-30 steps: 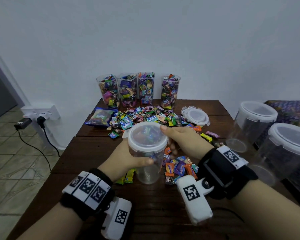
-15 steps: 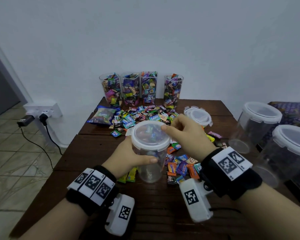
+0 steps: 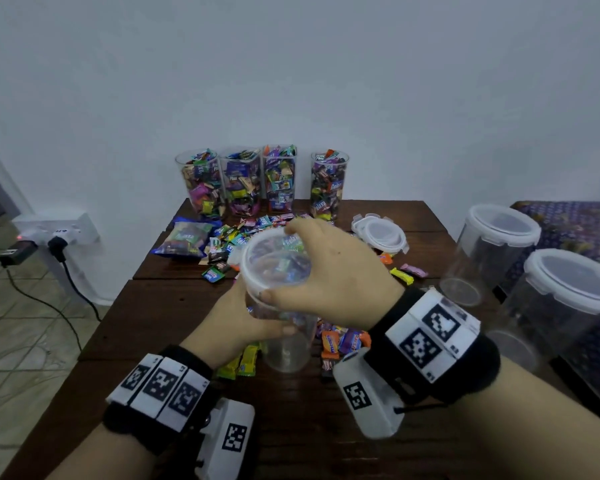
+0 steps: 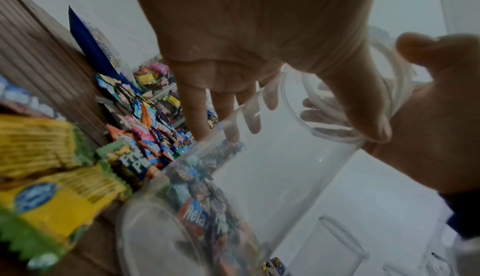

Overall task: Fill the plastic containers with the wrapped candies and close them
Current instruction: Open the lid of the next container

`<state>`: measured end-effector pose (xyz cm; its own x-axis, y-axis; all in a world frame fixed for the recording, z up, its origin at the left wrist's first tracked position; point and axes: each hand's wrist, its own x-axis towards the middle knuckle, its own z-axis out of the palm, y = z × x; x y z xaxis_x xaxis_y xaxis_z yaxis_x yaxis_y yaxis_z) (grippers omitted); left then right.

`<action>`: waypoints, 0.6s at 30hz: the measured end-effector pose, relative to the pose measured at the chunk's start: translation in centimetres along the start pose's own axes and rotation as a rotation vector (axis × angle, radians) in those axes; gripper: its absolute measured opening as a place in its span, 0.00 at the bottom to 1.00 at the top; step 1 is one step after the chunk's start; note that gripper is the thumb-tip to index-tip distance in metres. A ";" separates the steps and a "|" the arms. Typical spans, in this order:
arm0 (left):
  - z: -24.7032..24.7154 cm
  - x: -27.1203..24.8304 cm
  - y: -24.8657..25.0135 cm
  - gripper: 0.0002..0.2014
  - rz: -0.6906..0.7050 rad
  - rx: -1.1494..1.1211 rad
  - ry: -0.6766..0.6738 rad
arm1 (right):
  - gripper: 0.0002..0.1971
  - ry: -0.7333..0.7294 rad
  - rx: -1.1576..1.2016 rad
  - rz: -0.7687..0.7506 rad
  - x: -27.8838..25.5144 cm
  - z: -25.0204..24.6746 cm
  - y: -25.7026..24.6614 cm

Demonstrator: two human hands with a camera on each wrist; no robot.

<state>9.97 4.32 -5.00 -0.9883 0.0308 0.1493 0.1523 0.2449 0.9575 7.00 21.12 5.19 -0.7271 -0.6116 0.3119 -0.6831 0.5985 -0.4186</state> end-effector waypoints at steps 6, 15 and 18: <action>0.1 -0.4 0.3 0.50 -0.059 -0.159 -0.011 | 0.30 0.090 0.171 0.300 3.1 -1.2 4.5; 0.0 -0.5 0.8 0.45 -0.100 -0.106 -0.014 | 0.37 0.039 -0.048 0.678 7.8 1.2 18.2; -0.1 -0.5 0.8 0.46 -0.098 -0.088 -0.005 | 0.38 -0.008 -0.102 0.744 8.9 2.4 20.3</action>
<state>10.56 4.43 -4.29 -0.9985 0.0155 0.0533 0.0551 0.1608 0.9854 -13.14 26.61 -2.53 -0.9991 -0.0306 -0.0288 -0.0151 0.9004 -0.4348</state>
